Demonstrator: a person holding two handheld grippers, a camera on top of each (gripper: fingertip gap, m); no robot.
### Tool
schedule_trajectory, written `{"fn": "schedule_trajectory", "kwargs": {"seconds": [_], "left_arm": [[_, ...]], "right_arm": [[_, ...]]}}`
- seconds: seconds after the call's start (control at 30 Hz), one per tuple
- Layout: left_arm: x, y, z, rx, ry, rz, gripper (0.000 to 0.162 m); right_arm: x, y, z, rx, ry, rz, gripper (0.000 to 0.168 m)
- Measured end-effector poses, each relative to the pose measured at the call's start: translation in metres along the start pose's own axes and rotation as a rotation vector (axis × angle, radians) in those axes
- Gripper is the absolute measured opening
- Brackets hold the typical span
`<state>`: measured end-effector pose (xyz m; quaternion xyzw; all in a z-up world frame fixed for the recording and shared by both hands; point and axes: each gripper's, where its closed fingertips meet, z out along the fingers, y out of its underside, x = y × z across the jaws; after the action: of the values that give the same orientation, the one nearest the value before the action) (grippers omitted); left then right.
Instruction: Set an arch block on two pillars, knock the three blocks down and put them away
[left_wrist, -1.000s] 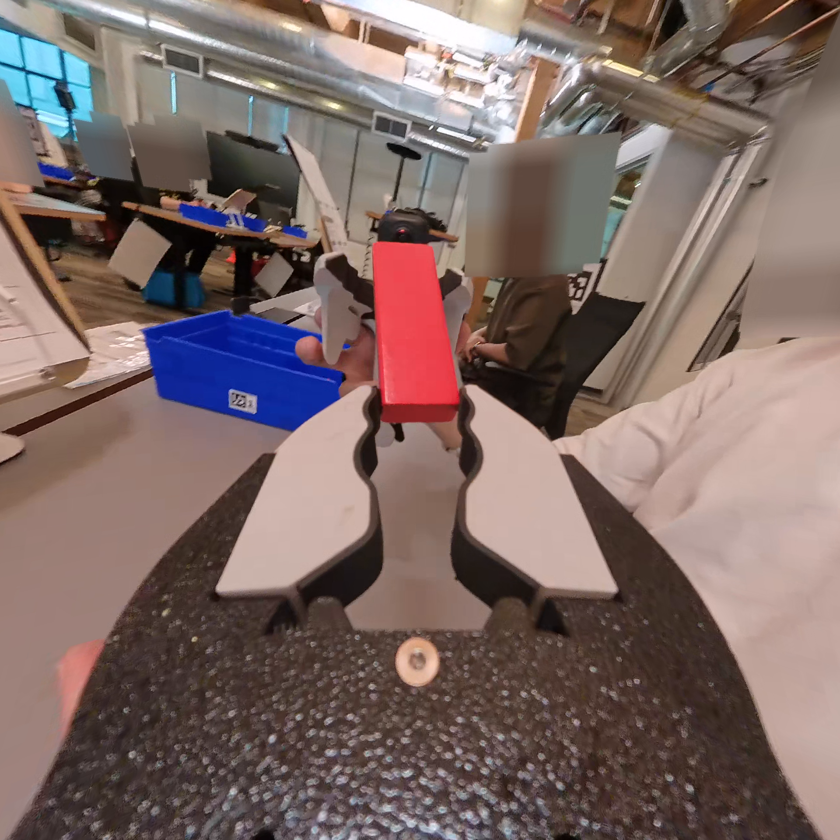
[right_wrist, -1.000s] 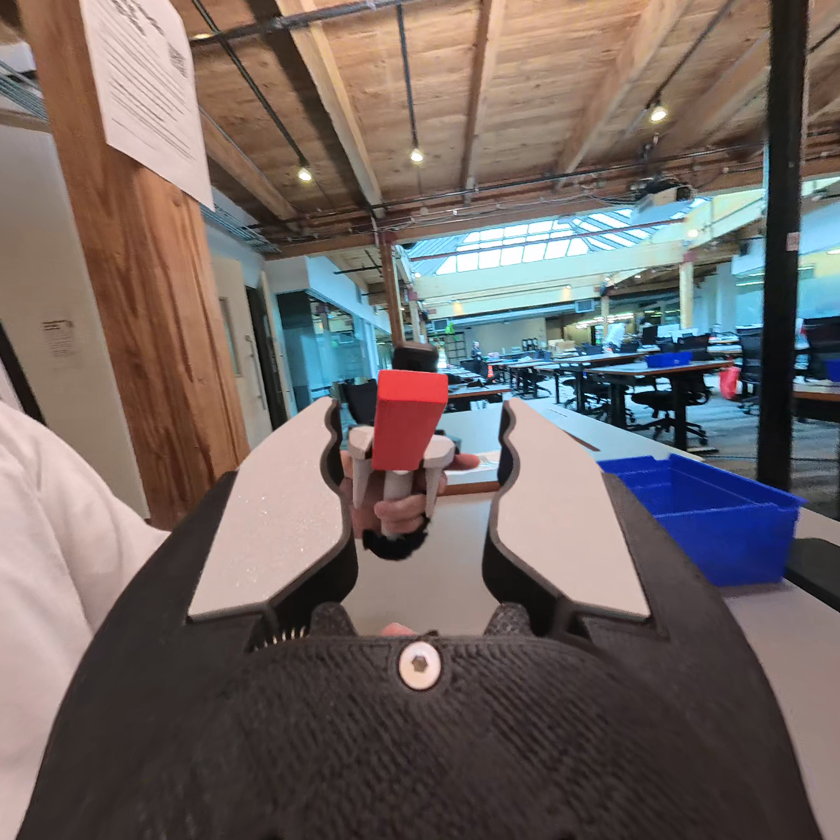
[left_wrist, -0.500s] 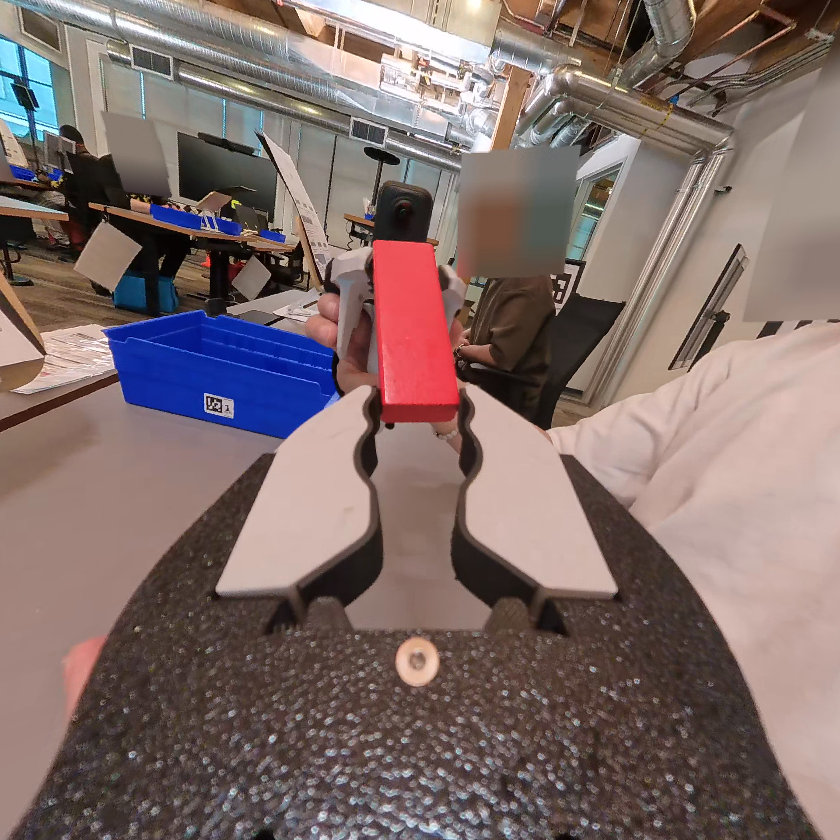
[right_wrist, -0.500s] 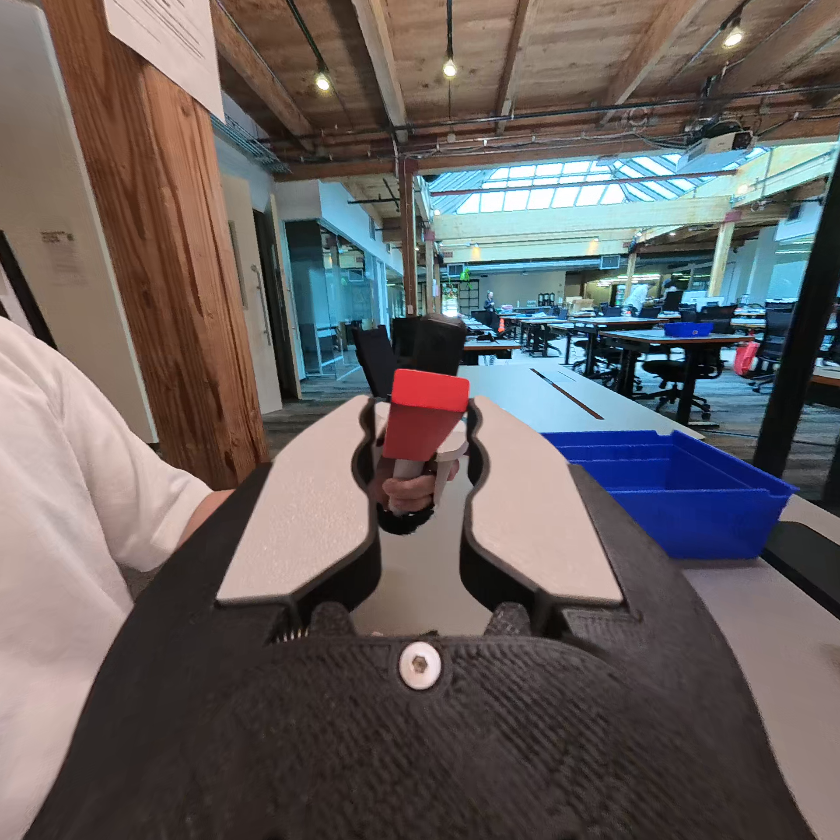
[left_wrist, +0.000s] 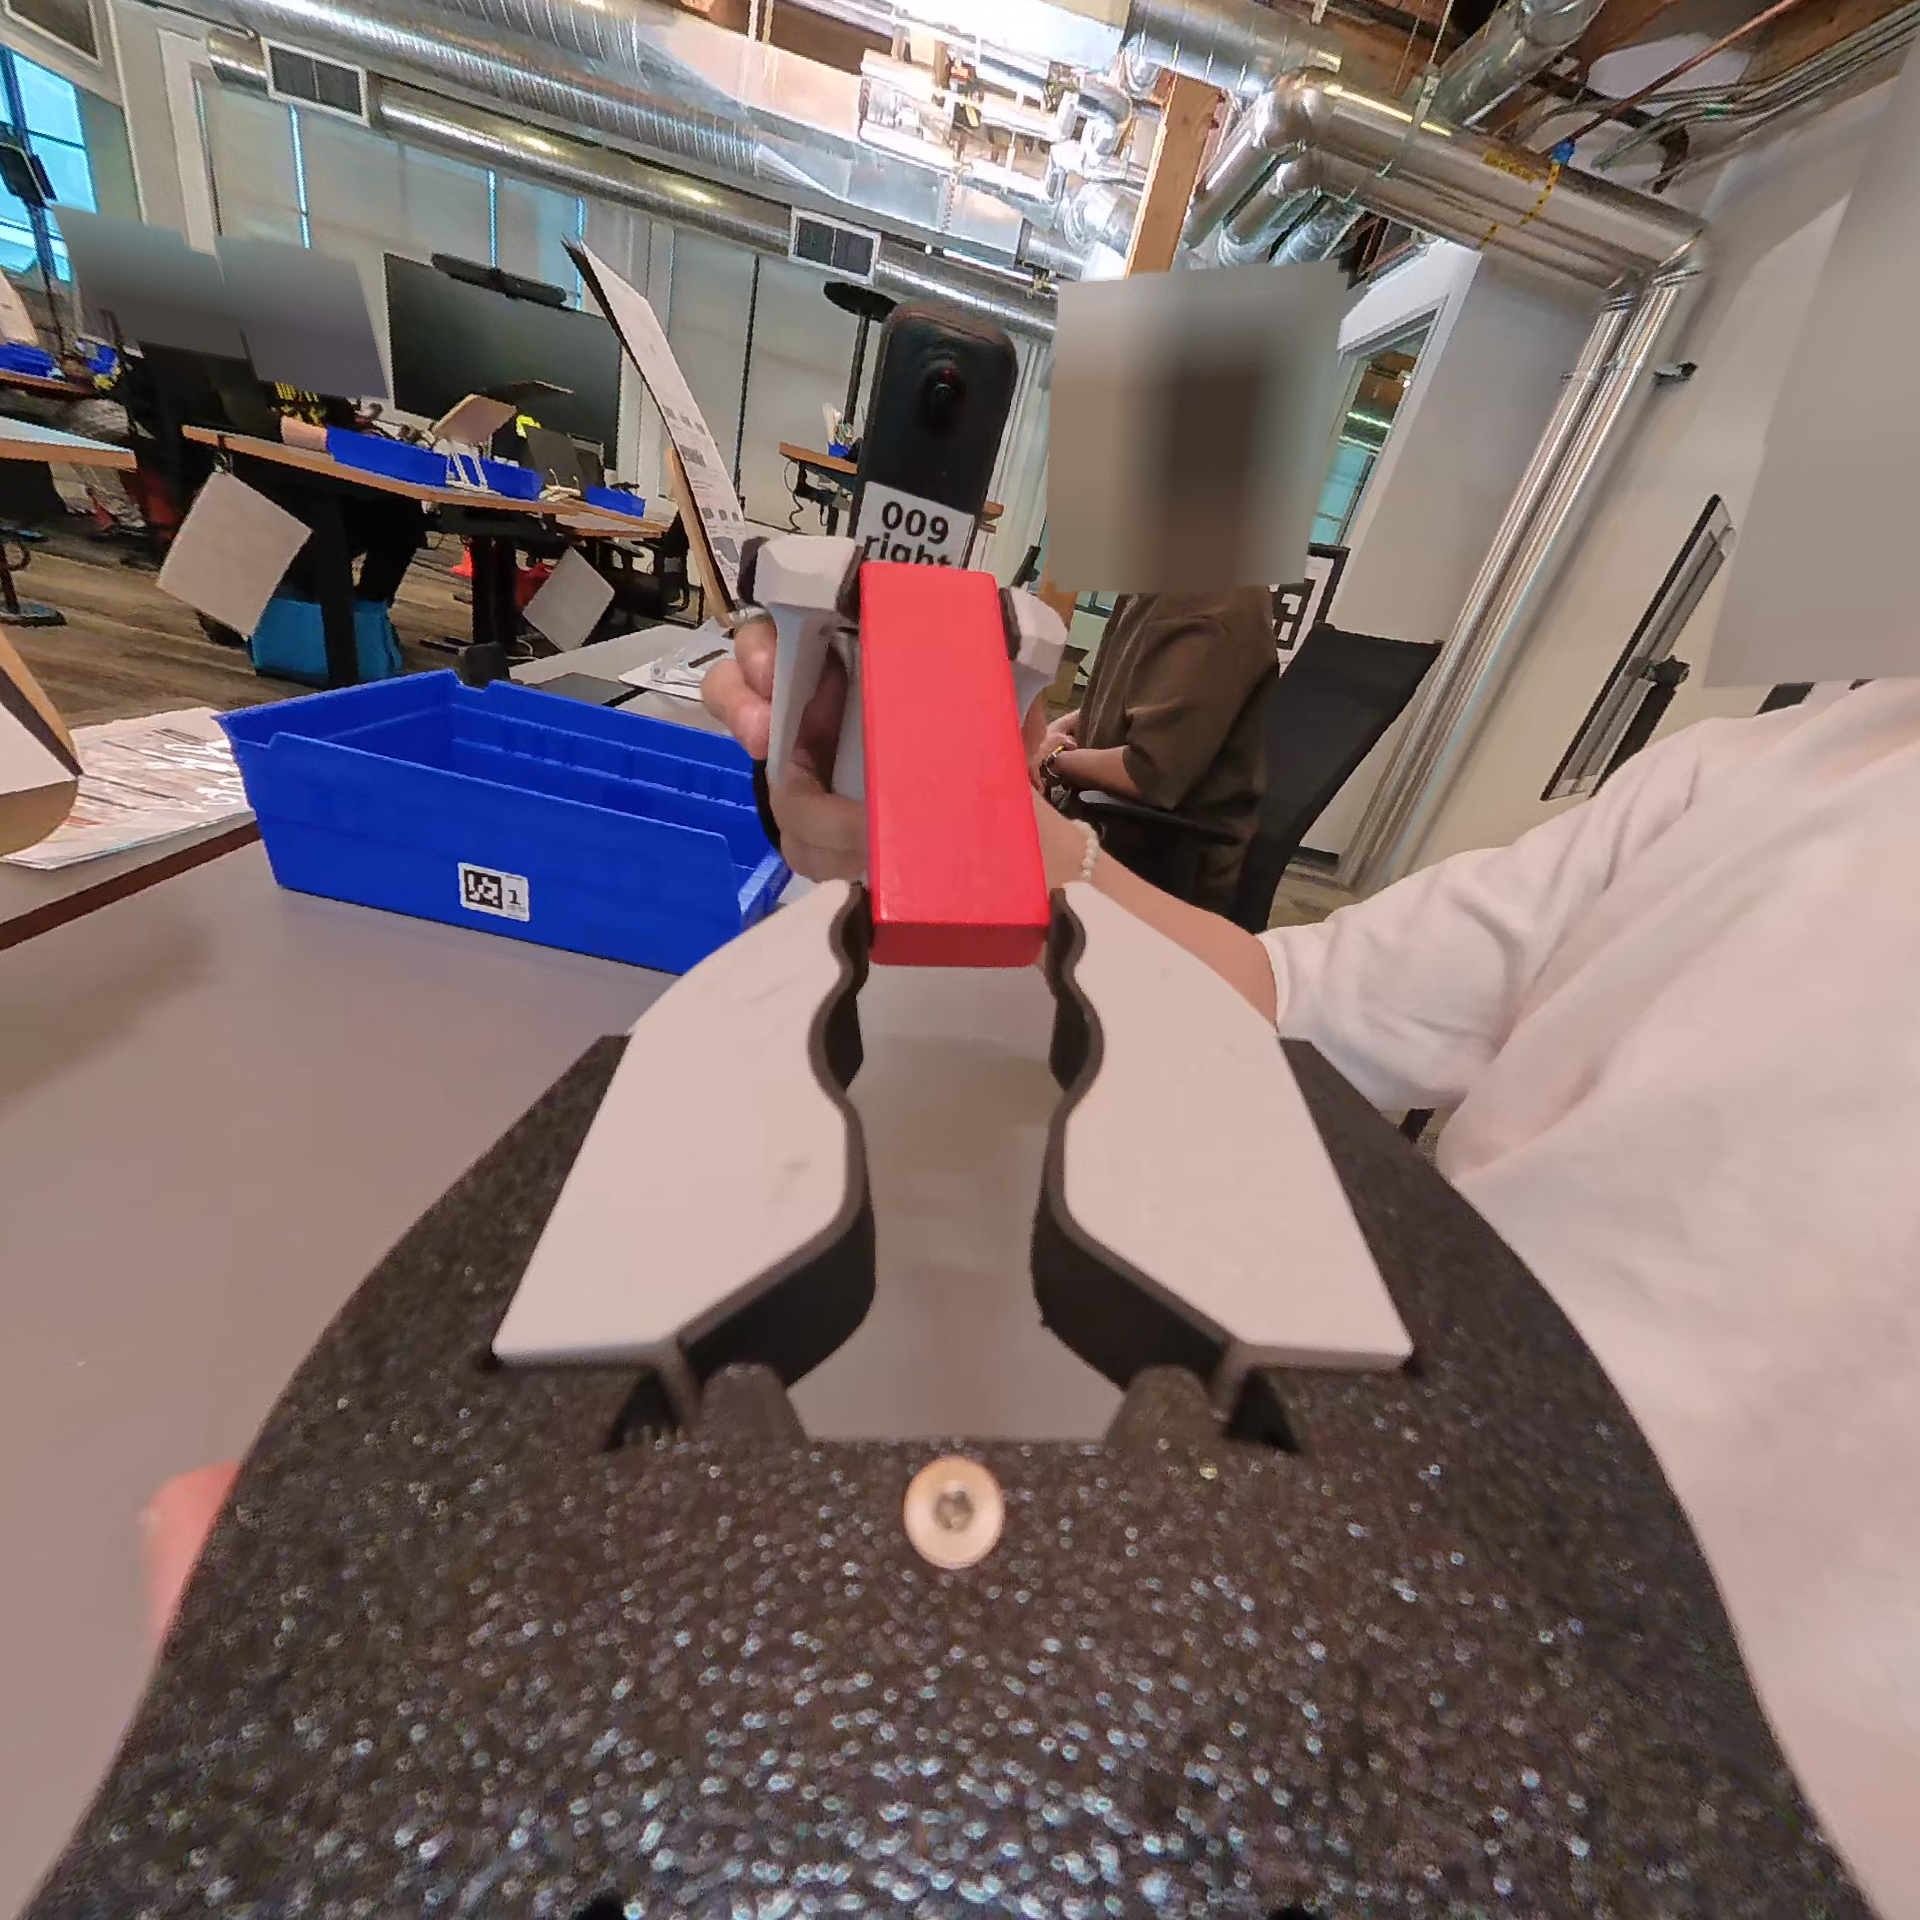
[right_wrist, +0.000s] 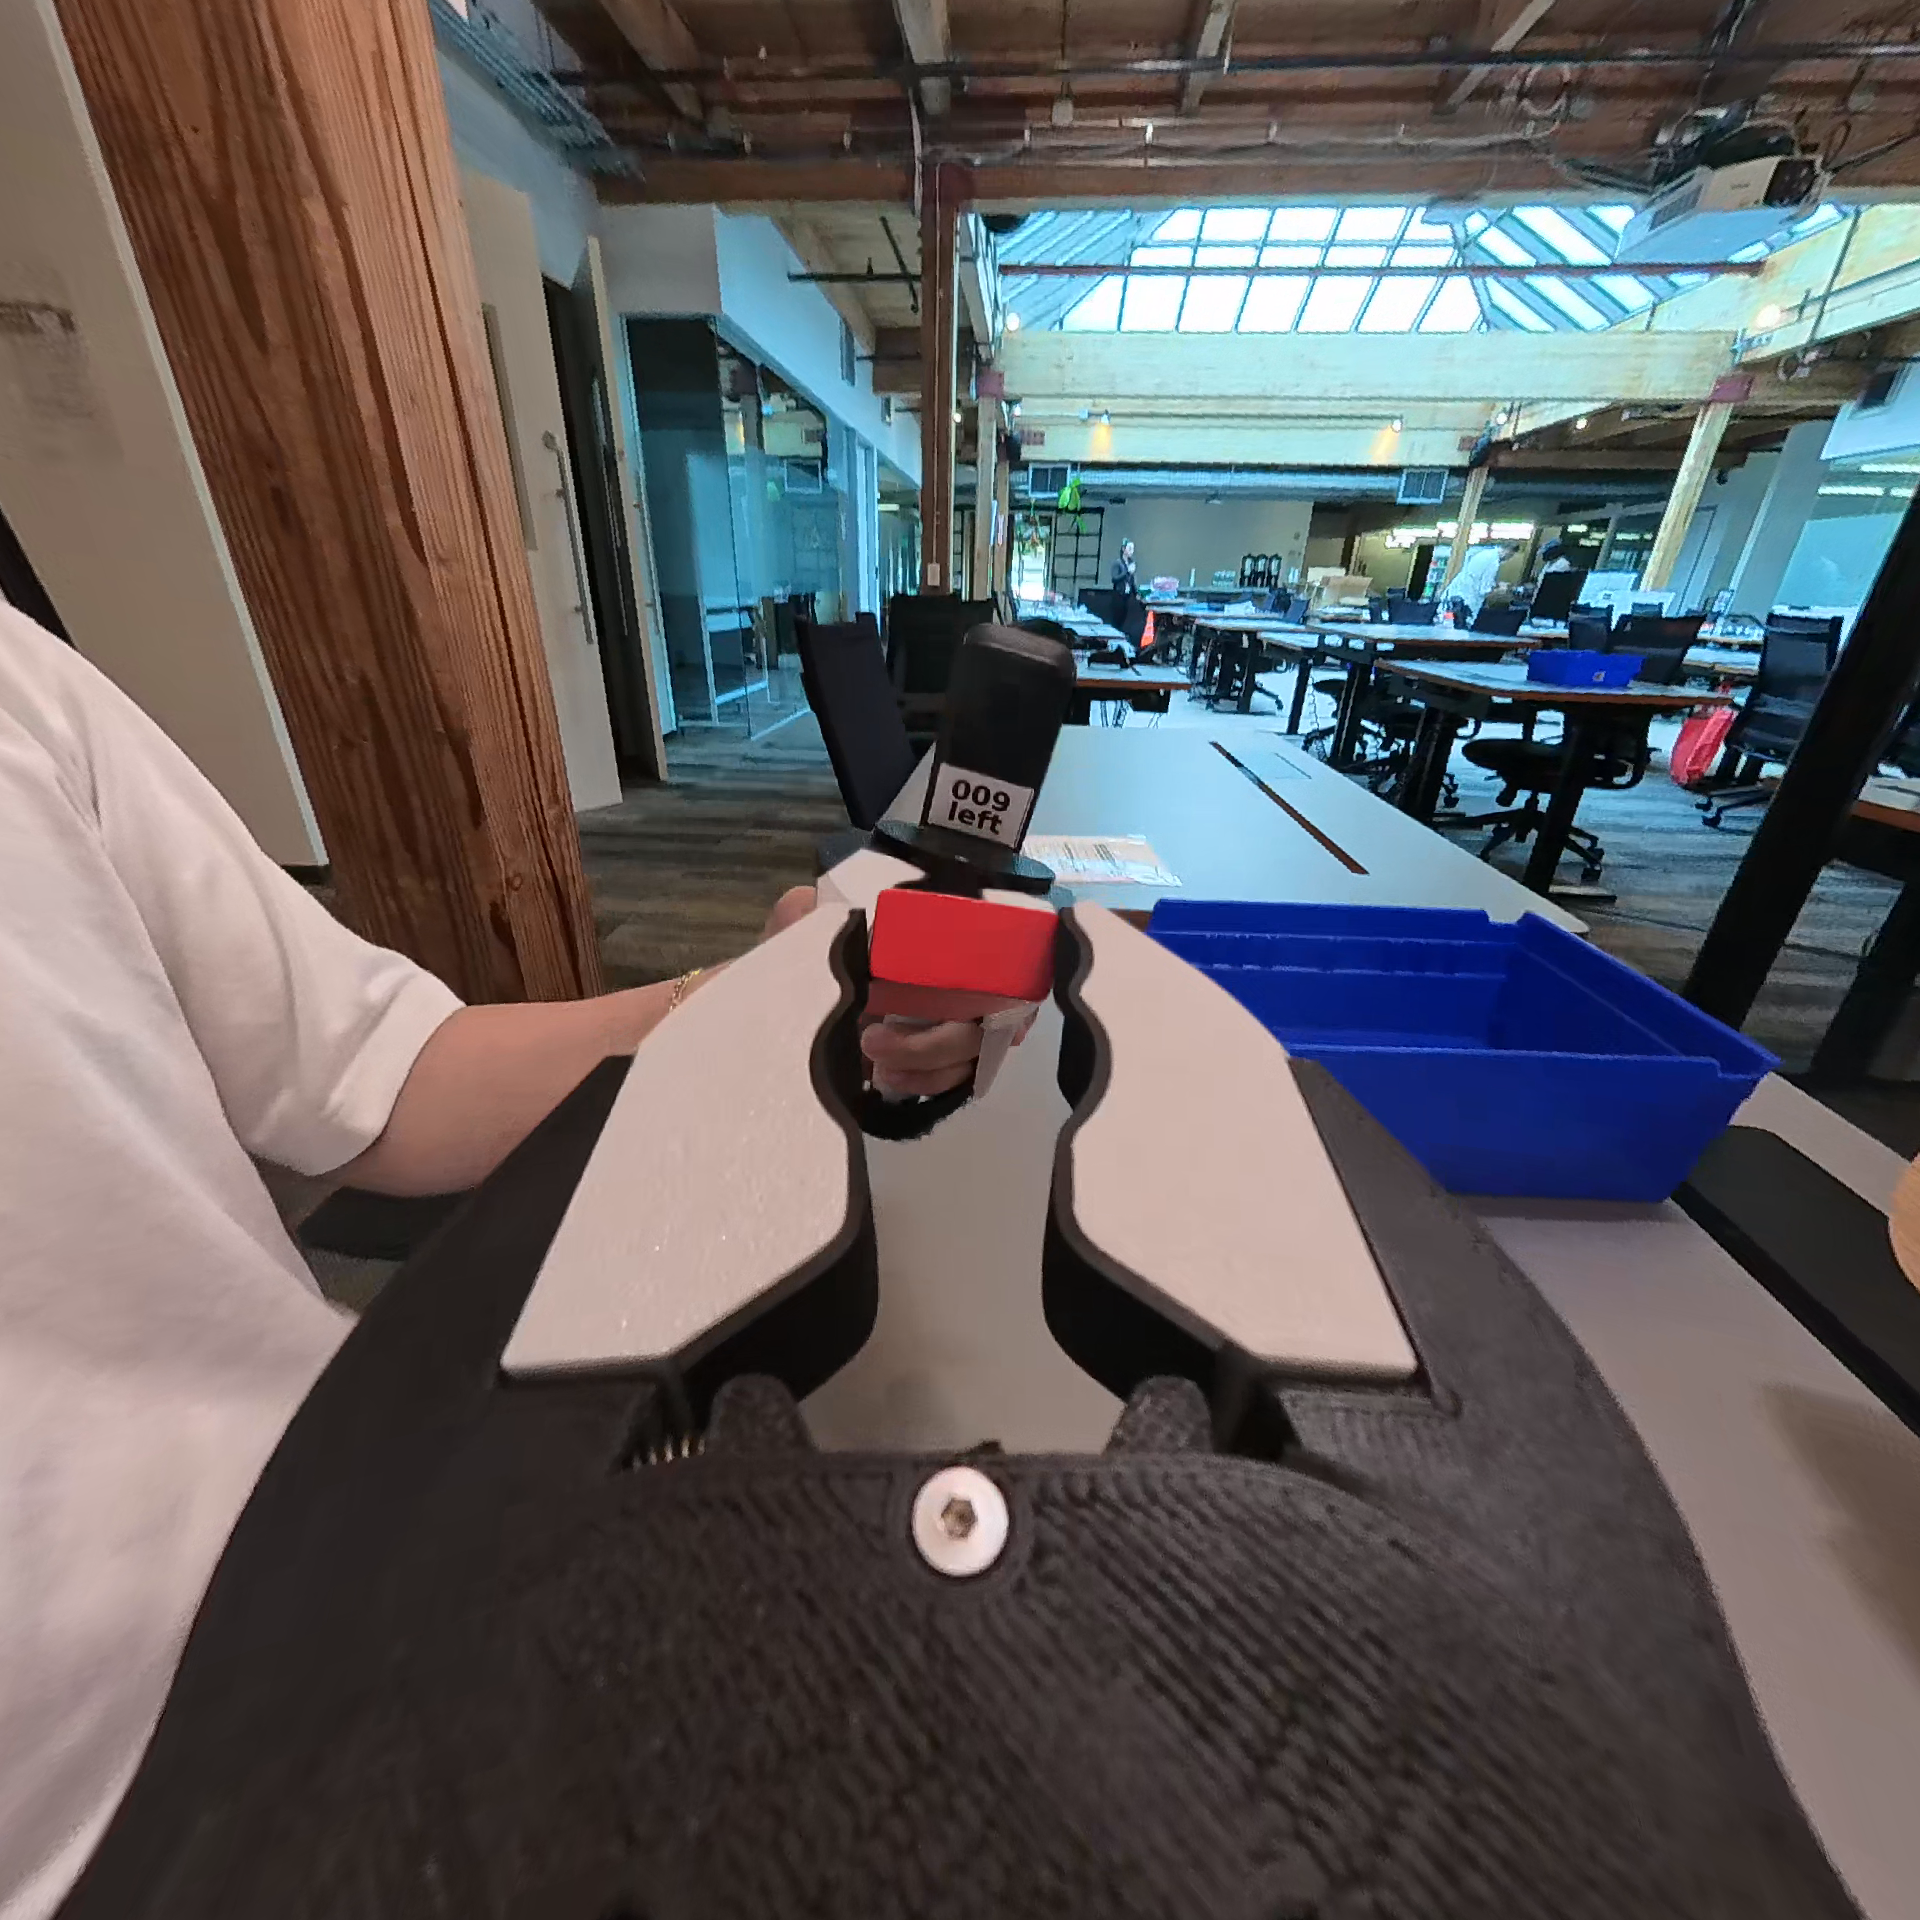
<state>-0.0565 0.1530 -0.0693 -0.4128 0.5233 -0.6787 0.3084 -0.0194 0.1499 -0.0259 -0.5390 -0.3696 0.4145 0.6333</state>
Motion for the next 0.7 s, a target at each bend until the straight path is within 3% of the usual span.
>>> {"fn": "schedule_trajectory", "kwargs": {"seconds": [0.13,0.2,0.23,0.37,0.53,0.7], "left_arm": [[-0.006,-0.001,-0.002,0.033,-0.053,0.023,0.032],[-0.02,0.003,-0.006,0.02,-0.157,0.026,0.06],[-0.027,0.006,-0.009,0.008,-0.216,0.034,0.066],[-0.037,0.014,-0.019,-0.053,-0.368,0.098,0.068],[-0.031,0.028,-0.016,-0.091,-0.39,0.094,0.068],[-0.03,0.049,-0.007,-0.13,-0.373,0.056,0.068]], "right_arm": [[0.004,0.004,-0.001,-0.076,0.015,-0.009,0.035],[0.01,0.008,-0.005,-0.155,0.031,-0.018,0.035],[0.015,0.009,-0.008,-0.194,0.054,-0.03,0.034],[0.045,0.026,-0.032,-0.451,0.102,-0.08,0.034],[0.1,0.082,-0.09,-0.87,0.164,-0.106,0.035],[0.131,0.122,-0.124,-0.99,0.208,-0.04,0.035]]}}
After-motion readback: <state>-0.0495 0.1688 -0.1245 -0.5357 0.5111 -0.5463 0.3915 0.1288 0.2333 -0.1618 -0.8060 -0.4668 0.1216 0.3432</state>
